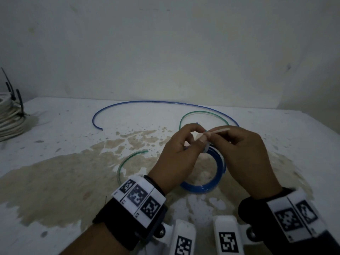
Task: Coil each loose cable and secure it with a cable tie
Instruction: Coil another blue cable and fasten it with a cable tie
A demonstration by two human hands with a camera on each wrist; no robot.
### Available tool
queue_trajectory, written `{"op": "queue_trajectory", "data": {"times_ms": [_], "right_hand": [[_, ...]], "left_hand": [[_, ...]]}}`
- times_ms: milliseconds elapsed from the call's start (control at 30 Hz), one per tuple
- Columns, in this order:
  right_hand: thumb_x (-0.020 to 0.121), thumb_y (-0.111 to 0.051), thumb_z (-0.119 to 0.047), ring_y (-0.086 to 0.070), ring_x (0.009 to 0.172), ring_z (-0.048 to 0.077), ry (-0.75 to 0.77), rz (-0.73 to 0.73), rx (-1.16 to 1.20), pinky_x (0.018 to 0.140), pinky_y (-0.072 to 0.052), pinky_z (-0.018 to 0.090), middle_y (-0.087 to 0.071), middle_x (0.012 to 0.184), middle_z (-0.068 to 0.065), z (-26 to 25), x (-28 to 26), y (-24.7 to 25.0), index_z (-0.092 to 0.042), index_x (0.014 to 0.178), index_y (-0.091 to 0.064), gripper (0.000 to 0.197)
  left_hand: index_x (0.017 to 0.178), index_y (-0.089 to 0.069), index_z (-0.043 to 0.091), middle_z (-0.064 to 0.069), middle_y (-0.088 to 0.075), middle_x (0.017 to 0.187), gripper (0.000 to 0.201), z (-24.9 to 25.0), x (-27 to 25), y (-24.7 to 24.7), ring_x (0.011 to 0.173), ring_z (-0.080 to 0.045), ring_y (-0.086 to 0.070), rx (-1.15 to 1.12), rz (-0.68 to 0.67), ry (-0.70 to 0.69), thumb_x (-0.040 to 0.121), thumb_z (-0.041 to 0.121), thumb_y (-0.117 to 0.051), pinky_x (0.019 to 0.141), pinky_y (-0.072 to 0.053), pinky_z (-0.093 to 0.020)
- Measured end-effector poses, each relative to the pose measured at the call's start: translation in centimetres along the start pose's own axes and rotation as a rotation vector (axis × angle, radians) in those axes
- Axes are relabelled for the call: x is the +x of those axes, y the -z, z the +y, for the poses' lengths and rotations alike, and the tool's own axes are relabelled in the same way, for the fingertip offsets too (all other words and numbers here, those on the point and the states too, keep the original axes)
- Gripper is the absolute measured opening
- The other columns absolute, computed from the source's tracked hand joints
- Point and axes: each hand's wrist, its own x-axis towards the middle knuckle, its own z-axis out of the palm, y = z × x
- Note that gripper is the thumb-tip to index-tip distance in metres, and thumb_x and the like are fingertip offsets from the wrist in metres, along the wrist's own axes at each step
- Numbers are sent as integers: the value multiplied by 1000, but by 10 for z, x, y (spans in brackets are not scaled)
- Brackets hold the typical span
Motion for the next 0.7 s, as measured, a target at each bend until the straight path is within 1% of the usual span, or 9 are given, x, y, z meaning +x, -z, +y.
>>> {"op": "queue_trajectory", "data": {"times_ms": [100, 167, 267, 367, 467, 533, 600, 667, 700], "right_hand": [[88, -63, -12, -64, 77, -2, 69, -46, -80, 69, -45, 7, -69, 79, -15, 0, 0, 3, -20, 81, -72, 14], [88, -64, -16, -62, 79, -1, 148, -54, -135, 73, -43, 8, -67, 81, -15, 2, 0, 4, -21, 80, -71, 12], [85, -62, -19, -56, 80, 0, 289, -73, -261, 76, -39, 7, -62, 80, -11, 5, 2, 7, -18, 83, -73, 11], [85, -63, -9, -51, 78, 1, 417, 28, -330, 78, -36, 4, -58, 81, -5, 0, 4, 15, -9, 83, -72, 9], [86, -63, -7, -51, 77, 2, 476, 134, -323, 80, -35, 5, -59, 79, -2, -7, 2, 20, -7, 80, -69, 8], [88, -61, -9, -53, 78, -3, 395, 85, -259, 77, -35, 3, -60, 77, -6, -7, 2, 19, -12, 78, -65, 11], [90, -61, -11, -58, 78, -5, 199, -34, -115, 73, -39, 3, -63, 76, -8, -6, 2, 15, -17, 79, -62, 13], [87, -65, -16, -62, 81, -4, 55, -135, -36, 71, -43, 4, -67, 82, -12, -3, 1, 10, -23, 85, -65, 7], [85, -67, -18, -63, 82, -4, 31, -160, -39, 72, -43, 4, -68, 84, -13, -1, 0, 7, -26, 88, -66, 8]], "left_hand": [[102, -62, 31, 5, -46, 83, 10, -4, -1, -1, 66, -8, -46, 61, 27, -68, 93, 33, -58, 65, -39, -23], [96, -64, 32, 11, -44, 82, 8, -6, -2, -1, 66, -5, -44, 58, 59, -69, 91, 26, -61, 66, -37, -23], [88, -65, 34, 14, -46, 81, 15, -8, -1, 0, 65, -3, -45, 76, 94, -55, 89, 19, -64, 67, -37, -22], [85, -65, 36, 10, -46, 83, 14, -7, -1, 3, 62, -4, -45, 107, 67, -46, 88, 22, -66, 64, -37, -20], [81, -63, 40, 10, -46, 81, 18, -3, 0, 4, 59, -3, -43, 104, 52, -46, 87, 23, -67, 60, -36, -17], [82, -64, 37, 13, -46, 78, 15, -4, 0, 4, 59, -2, -43, 101, 65, -48, 87, 24, -66, 60, -35, -17], [87, -67, 32, 17, -47, 77, 6, -8, 0, 5, 60, -1, -45, 106, 78, -40, 88, 26, -66, 62, -36, -18], [91, -67, 27, 21, -51, 75, 4, -8, 0, 6, 59, 1, -46, 66, 69, -21, 88, 28, -66, 60, -37, -16], [93, -67, 26, 20, -51, 76, 6, -9, 1, 6, 56, 1, -46, 26, 58, -3, 88, 28, -65, 58, -36, -16]]}}
